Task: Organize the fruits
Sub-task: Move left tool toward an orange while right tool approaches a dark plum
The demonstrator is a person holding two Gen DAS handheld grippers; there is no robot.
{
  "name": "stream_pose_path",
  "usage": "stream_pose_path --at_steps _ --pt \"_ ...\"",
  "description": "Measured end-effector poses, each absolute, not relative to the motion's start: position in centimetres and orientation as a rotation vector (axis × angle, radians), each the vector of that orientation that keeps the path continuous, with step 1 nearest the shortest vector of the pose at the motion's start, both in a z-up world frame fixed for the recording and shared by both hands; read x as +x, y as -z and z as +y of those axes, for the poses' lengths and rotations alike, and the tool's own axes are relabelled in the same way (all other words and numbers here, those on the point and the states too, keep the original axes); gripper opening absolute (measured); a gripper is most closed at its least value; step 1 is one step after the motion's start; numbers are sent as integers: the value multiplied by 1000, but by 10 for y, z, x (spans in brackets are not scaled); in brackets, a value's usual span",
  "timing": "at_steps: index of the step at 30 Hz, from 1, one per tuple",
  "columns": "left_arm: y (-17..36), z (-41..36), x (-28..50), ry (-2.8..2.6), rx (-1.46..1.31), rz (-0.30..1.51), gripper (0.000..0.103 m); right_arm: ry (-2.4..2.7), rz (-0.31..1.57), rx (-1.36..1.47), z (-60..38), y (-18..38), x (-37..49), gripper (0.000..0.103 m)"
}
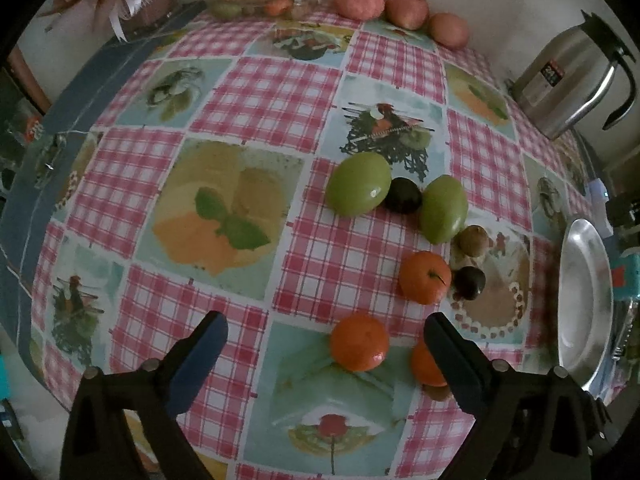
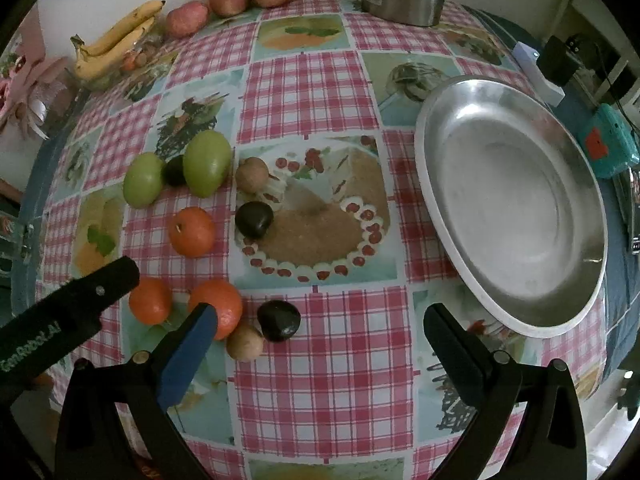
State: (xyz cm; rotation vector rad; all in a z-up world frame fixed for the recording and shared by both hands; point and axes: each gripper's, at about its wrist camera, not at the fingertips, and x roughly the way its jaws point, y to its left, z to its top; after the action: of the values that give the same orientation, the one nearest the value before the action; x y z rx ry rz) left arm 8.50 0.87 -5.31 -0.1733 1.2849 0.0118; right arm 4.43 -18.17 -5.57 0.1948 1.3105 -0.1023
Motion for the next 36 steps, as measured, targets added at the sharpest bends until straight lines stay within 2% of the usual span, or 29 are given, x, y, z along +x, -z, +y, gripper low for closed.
stream_pose_path --at_steps 6,12,21,23,28,32,36 --pt "58 8 80 -14 -190 1293 93 96 1303 227 -185 55 38 103" --pt "59 10 79 -23 -225 1289 92 83 1250 210 -185 45 32 103" --pt "62 10 81 -49 -229 1301 90 82 1266 274 -193 52 33 101" --pt "63 9 81 -51 -222 1301 89 76 1260 293 -195 51 33 95" --pt "67 4 81 -44 -212 1316 86 73 1264 304 -195 52 32 86" --pt "71 1 82 -20 -225 1333 79 75 1281 320 -198 56 32 67" --pt "74 -3 82 -6 -228 1343 74 63 1280 334 -198 56 31 58"
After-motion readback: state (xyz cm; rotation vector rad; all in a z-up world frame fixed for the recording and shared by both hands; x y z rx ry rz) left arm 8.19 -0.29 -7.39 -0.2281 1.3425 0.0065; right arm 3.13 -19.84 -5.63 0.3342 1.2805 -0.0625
